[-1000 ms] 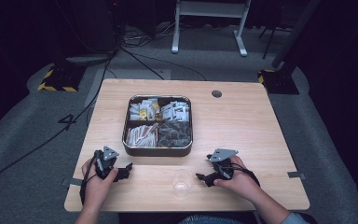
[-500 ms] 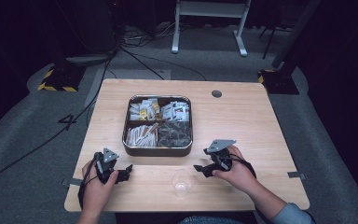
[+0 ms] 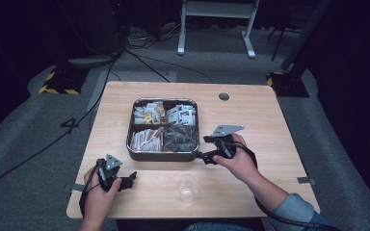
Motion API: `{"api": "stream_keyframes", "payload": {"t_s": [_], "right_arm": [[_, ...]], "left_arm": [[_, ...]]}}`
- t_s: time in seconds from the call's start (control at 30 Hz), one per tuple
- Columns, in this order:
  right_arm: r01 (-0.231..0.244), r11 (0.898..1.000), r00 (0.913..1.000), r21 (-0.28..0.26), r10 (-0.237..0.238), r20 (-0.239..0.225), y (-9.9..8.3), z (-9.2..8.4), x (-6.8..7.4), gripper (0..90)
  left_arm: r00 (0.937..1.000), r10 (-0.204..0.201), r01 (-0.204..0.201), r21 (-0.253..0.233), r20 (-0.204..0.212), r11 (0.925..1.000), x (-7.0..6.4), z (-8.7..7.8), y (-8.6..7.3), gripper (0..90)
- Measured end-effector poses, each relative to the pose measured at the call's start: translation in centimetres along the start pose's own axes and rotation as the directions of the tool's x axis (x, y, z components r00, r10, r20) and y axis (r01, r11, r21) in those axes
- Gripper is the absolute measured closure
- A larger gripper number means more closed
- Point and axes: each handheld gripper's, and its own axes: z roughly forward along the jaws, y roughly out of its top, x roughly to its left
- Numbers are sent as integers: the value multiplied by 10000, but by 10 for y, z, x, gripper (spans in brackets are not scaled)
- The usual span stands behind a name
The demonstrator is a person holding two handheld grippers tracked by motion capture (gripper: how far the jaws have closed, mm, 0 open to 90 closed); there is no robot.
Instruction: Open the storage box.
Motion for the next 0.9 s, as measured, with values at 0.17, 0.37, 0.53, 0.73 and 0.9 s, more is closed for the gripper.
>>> {"api": "stream_keyframes", "payload": {"t_s": [0.17, 0.37, 0.53, 0.73, 0.9], "right_arm": [[-422, 9990, 9978, 173, 431, -504, 21, 15, -9, 235], [-232, 9990, 9996, 374, 238, -156, 39, 34, -13, 250], [-289, 9982, 9995, 520, 296, -127, 53, 56, -15, 274], [106, 9972, 9993, 735, -132, 340, 68, 79, -17, 345], [-207, 9982, 9994, 571, 191, 300, 76, 95, -17, 346]], "left_arm": [[10000, -15, 15, 5, 15, 10000, 0, 0, 0, 117], [10000, -31, 31, 2, 15, 10000, 0, 0, 0, 115], [10000, -29, 29, -3, 16, 10000, 0, 0, 0, 115], [10000, -34, 34, 4, 20, 10000, 0, 0, 0, 115], [10000, -50, 50, -6, 13, 10000, 0, 0, 0, 115]]}}
